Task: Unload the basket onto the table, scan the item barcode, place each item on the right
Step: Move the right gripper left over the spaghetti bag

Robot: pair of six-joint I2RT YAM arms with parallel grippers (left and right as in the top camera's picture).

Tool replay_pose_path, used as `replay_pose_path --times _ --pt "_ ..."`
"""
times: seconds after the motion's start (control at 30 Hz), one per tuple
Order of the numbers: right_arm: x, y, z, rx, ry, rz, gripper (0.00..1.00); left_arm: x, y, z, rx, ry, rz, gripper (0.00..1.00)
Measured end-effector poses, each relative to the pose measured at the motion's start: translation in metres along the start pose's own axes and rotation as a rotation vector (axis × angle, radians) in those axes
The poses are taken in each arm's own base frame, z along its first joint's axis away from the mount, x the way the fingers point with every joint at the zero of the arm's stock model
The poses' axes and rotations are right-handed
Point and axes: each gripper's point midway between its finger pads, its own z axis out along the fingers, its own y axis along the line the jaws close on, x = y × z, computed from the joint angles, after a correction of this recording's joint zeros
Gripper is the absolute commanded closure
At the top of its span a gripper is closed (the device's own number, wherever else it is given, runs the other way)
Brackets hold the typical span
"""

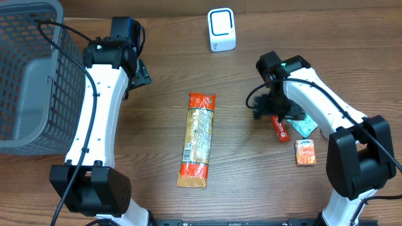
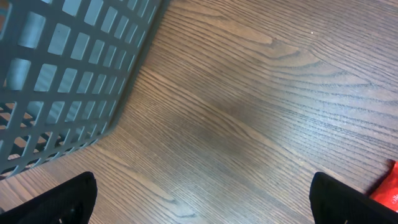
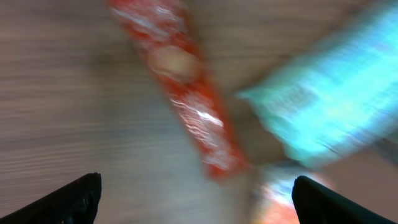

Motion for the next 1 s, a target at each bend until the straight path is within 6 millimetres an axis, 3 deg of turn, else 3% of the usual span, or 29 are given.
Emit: replay_pose_path --times 0.13,0.3,0.57,0.9,0.93,0.97,1.0 --pt "-0.014 0.058 -0.009 -0.304 -0.028 -0.017 0.00 0.000 0.000 0.000 0.000 0.000 0.000 0.01" --pt "-0.016 0.101 -0.023 -0.487 -0.037 -0.032 0.00 0.000 0.000 0.000 0.000 0.000 0.000 0.00" --pt "0.015 0.147 -0.022 -0.425 -0.047 -0.010 0.00 0.000 0.000 0.000 0.000 0.000 0.000 0.00" --pt "0.062 0.208 -0.024 -0.310 -0.228 -0.093 0.00 0.000 0.000 0.000 0.000 0.000 0.000 0.00" --pt "0.067 0.217 -0.026 -0.320 -0.250 -0.109 0.02 0.000 0.000 0.000 0.000 0.000 0.000 0.00" --pt "0.071 0.224 -0.028 -0.328 -0.266 -0.119 0.12 0.000 0.000 0.000 0.000 0.000 0.000 0.00" --pt "0.076 0.233 -0.030 -0.340 -0.282 -0.137 0.29 0.000 0.000 0.000 0.000 0.000 0.000 0.00"
